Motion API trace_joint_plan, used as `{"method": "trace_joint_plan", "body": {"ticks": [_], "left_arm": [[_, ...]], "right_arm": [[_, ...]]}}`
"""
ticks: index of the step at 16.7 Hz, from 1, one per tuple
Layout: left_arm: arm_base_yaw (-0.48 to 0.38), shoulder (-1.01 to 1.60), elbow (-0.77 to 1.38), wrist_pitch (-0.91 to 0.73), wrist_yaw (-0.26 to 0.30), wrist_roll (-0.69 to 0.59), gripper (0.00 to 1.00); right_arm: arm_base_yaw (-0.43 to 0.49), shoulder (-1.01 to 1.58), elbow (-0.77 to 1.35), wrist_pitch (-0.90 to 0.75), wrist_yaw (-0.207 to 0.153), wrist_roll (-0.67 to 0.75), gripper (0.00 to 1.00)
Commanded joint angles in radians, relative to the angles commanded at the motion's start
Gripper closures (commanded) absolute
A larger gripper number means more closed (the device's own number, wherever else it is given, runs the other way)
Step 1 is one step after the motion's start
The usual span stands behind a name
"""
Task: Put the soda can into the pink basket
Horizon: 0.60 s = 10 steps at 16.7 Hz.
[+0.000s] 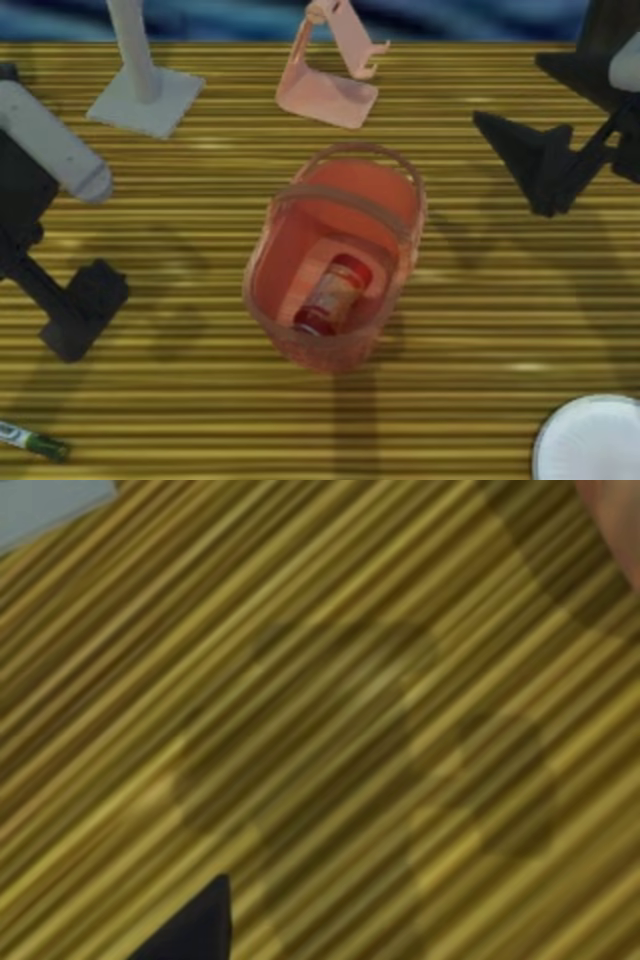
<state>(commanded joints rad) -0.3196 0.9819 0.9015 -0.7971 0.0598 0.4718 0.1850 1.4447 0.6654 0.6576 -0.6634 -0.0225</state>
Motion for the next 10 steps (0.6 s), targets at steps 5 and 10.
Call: {"method": "trace_joint_plan", "body": {"ticks": [5,10], "left_arm": [[-0.146,0.500,0.508,-0.346,0.003,0.257,0.00],[-0.267,0.941,0.991,-0.612,-0.014,0.495,0.00]], "right_arm": [[-0.070,-0.506,-0.269,-0.240,0.243,-0.001,0.00],[-0.126,-0.993,-0.486,-0.461,0.460,0.010,0.00]]}}
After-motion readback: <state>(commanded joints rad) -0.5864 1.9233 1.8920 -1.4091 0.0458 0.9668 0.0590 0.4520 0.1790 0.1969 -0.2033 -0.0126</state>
